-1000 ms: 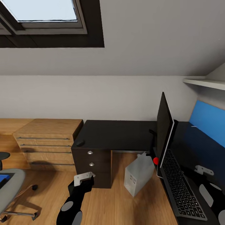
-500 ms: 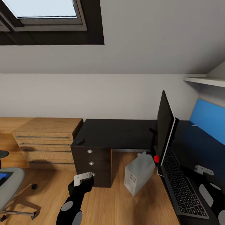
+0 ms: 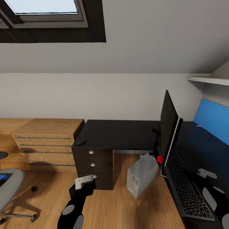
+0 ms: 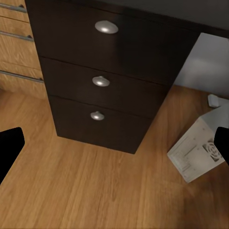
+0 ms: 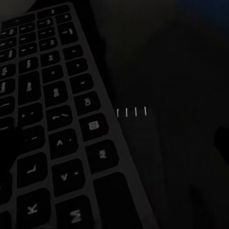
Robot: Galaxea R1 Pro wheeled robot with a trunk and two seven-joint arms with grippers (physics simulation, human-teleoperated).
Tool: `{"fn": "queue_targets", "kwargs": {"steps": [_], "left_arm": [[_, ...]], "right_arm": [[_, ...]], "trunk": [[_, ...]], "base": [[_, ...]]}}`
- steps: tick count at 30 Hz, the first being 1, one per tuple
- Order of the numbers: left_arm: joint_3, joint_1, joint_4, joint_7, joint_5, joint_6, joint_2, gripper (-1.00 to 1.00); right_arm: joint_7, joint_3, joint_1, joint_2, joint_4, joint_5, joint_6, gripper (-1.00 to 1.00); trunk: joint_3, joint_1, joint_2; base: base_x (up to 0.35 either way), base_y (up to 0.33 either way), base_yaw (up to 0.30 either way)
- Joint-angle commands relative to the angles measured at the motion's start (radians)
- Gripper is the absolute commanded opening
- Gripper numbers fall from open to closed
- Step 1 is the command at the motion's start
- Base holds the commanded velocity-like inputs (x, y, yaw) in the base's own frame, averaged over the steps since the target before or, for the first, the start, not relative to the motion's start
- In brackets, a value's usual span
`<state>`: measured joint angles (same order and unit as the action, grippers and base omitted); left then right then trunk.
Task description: In the bedroom, organize the workspace by keeping the computer under the desk, ensuring the monitor is on the desk, placing the keyboard on the desk next to the monitor, placing the mouse on the desk next to the keyboard, moving the folder from the swivel chair onto the desk next to the mouse, stacking the notebook on top of the folder with the pen on top of the notebook, and positioning the swivel chair next to the desk.
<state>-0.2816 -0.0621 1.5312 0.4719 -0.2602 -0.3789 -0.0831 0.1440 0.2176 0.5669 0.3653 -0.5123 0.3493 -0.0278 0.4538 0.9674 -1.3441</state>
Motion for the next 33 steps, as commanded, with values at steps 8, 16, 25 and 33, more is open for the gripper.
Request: {"fn": "queue_targets", "kwargs": {"steps": [8, 16, 25, 33], "left_arm": [[-0.001, -0.001, 0.001, 0.008, -0.010, -0.006, 0.000, 1.00], [-0.001, -0.001, 0.001, 0.008, -0.010, -0.006, 0.000, 1.00], [-0.002, -0.001, 0.001, 0.008, -0.010, -0.005, 0.000, 1.00], [-0.002, -0.001, 0.001, 0.008, -0.009, -0.005, 0.000, 1.00]], "right_arm": [[0.012, 0.006, 0.001, -0.001, -0.005, 0.008, -0.011, 1.00], [0.012, 0.009, 0.001, 0.000, -0.006, 0.010, -0.011, 1.00], [0.011, 0.008, 0.001, 0.000, -0.005, 0.008, -0.014, 1.00], [0.010, 0.008, 0.001, 0.000, -0.005, 0.008, -0.013, 1.00]], "trunk": [[0.007, 0.008, -0.015], [0.007, 0.008, -0.015], [0.023, 0.027, -0.050], [0.048, 0.058, -0.106]], "base": [[0.000, 0.000, 0.000], [0.000, 0.000, 0.000], [0.000, 0.000, 0.000], [0.000, 0.000, 0.000]]}}
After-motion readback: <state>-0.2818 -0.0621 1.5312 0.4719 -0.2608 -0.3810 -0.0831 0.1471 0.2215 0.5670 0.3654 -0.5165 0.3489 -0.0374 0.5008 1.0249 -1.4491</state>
